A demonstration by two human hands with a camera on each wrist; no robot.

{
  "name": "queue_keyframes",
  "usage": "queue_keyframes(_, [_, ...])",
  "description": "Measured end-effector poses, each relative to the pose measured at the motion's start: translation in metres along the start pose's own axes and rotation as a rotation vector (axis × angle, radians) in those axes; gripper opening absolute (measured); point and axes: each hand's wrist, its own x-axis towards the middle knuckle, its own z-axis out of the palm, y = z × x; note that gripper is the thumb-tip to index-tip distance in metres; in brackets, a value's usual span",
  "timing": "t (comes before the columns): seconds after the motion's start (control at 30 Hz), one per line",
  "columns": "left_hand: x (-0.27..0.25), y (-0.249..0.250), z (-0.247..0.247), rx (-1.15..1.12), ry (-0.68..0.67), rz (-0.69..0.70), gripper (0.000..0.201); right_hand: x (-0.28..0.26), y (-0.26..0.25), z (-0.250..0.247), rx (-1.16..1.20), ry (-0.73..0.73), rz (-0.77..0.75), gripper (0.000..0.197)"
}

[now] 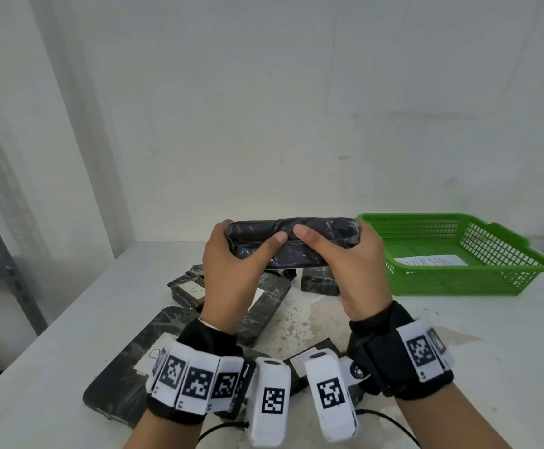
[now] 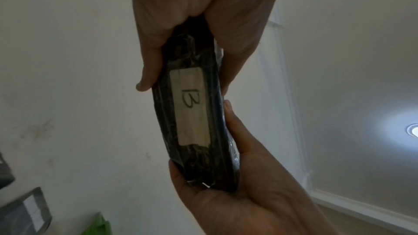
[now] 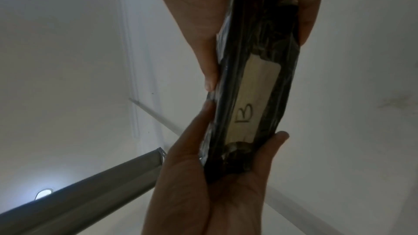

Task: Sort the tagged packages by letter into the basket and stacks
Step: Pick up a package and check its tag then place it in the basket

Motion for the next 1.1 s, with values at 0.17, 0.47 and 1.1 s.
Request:
queue_keyframes(0.17, [-0.002,0.0,-0.001,-0.054,-0.052,-0.032,0.052,0.006,-0.003,-0.001,-0.053,0.002,-0.058,0.048])
queue_keyframes(0.47, [0.006,-0.003,-0.011,-0.128,-0.105,-0.177,0.034,0.007,-0.005,-0.017,-0.113,-0.186,0.027,0.023])
queue_keyframes(1.1, [0.009,0.003,-0.032,-0.157,-0.23,-0.105,0.026,0.006,-0.02,-0.023,-0.095,-0.27,-0.072,0.02])
